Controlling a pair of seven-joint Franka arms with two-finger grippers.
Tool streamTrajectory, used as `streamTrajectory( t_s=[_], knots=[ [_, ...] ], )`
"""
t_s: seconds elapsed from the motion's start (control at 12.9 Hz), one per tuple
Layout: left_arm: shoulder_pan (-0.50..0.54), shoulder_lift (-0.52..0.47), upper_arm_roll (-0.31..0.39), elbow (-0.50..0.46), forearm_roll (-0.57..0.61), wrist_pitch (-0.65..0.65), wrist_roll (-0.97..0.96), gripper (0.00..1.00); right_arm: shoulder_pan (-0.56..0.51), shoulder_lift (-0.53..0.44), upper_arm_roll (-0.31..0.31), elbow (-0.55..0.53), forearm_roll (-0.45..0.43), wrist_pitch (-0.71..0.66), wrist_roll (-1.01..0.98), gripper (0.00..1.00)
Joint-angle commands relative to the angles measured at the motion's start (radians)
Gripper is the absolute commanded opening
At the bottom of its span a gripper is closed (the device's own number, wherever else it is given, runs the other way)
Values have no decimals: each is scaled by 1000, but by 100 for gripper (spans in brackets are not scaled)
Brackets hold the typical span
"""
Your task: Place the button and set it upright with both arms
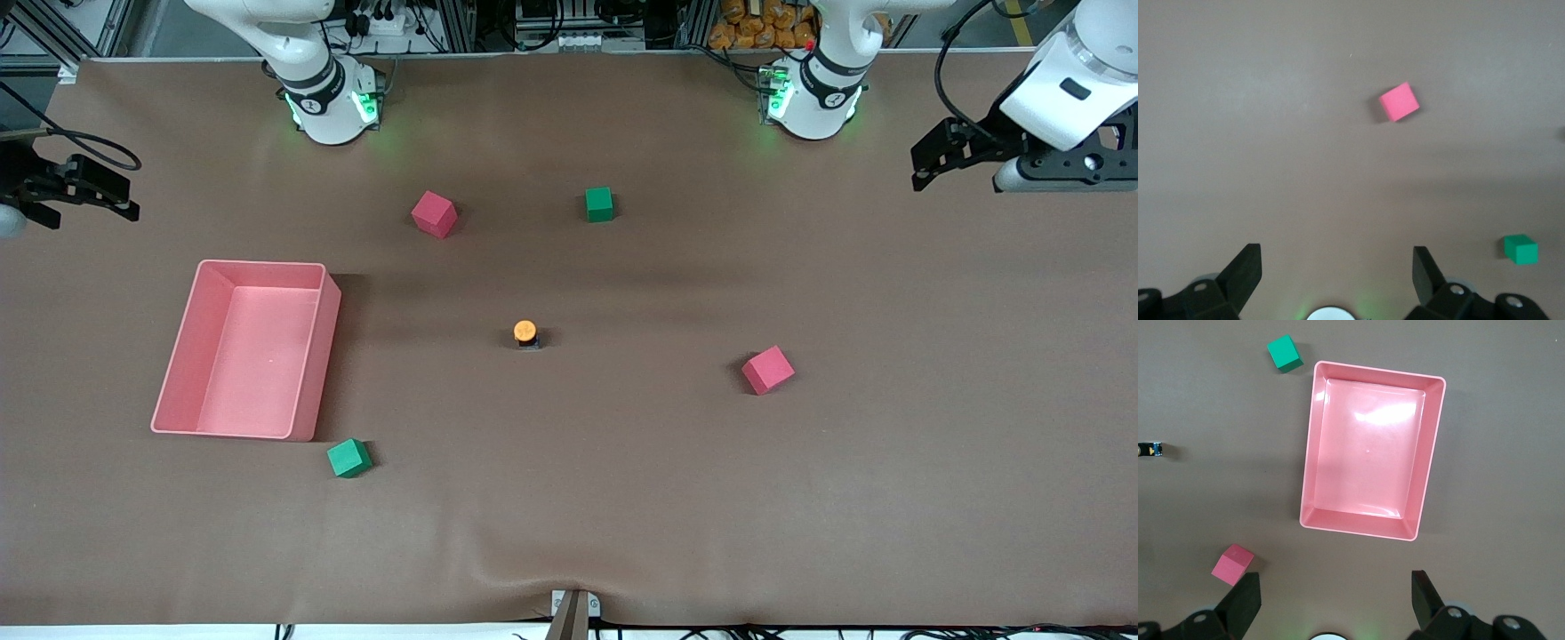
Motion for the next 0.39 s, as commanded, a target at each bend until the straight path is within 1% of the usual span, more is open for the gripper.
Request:
streamTrajectory(
  t_s=[0.0,0.31],
  knots=[
    [0,-39,38,-22,-4,-39,46,100,-14,-1,12,5,-2,-3,-4,100],
    [0,-33,40,-2,13,-39,48,100,-16,-3,12,5,-2,-8,-4,100]
  ],
)
